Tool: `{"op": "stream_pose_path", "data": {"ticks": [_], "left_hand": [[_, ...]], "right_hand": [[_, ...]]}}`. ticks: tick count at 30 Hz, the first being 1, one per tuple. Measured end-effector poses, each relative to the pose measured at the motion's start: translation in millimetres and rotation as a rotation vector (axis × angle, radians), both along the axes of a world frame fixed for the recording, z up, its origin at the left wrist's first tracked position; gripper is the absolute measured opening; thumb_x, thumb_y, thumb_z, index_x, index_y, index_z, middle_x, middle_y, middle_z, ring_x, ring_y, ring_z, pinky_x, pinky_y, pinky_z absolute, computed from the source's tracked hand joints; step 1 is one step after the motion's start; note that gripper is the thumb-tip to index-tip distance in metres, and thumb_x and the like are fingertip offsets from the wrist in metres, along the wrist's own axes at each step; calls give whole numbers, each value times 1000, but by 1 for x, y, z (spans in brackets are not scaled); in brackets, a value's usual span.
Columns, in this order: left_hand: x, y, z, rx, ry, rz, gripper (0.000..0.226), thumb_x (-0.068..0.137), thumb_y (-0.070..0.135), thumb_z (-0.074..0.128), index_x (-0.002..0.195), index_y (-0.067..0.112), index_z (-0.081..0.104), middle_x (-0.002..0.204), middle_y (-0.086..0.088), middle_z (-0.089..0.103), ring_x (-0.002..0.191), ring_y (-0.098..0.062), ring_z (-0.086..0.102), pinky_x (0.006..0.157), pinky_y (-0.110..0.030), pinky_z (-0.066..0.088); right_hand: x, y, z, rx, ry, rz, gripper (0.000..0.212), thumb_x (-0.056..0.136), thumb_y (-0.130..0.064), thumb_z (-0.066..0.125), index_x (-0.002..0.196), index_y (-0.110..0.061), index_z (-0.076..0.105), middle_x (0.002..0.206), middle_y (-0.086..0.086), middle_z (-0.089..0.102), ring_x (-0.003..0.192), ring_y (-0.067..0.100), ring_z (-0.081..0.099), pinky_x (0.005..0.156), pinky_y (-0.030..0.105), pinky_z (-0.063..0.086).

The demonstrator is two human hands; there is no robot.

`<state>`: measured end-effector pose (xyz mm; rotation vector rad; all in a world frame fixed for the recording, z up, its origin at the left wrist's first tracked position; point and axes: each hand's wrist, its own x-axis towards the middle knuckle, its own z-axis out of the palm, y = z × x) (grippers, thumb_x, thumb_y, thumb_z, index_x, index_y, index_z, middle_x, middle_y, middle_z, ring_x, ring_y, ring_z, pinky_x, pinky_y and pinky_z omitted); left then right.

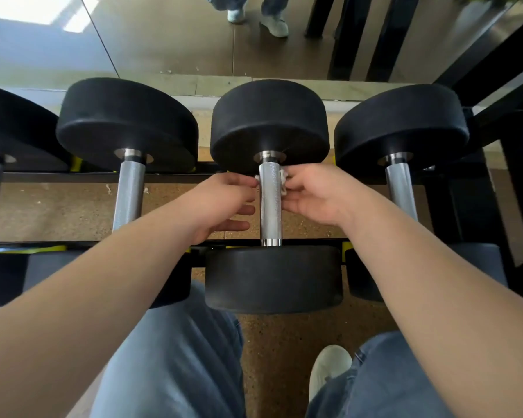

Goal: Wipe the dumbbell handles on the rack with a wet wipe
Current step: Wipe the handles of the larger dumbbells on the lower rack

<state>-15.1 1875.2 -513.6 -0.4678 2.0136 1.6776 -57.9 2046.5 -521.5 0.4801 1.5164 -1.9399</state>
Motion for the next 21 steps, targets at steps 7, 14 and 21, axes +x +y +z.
{"op": "stream_pose_path", "data": {"ticks": [7, 14, 21], "left_hand": [[1, 0, -2, -11, -39, 27, 33, 101, 13, 59, 134, 21, 59, 124, -5, 63, 108, -19, 64, 77, -36, 61], [2, -1, 1, 86, -56, 77, 34, 100, 8, 60, 134, 14, 58, 115, -7, 73, 106, -22, 70, 72, -33, 61], [-4, 0, 0, 11, -56, 39, 31, 101, 10, 56, 131, 17, 62, 119, -5, 72, 109, -22, 69, 78, -37, 60]], "right_hand": [[15, 4, -1, 352, -85, 417, 56, 89, 17, 31, 130, -5, 62, 98, 17, 77, 91, 32, 77, 83, 50, 62], [-1, -18, 4, -52, -72, -162, 53, 89, 19, 26, 121, 4, 66, 108, 16, 76, 105, 30, 72, 84, 42, 58], [20, 0, 2, 498, -41, 479, 32, 96, 7, 41, 104, -5, 69, 70, 6, 75, 66, 20, 74, 75, 41, 63]]}}
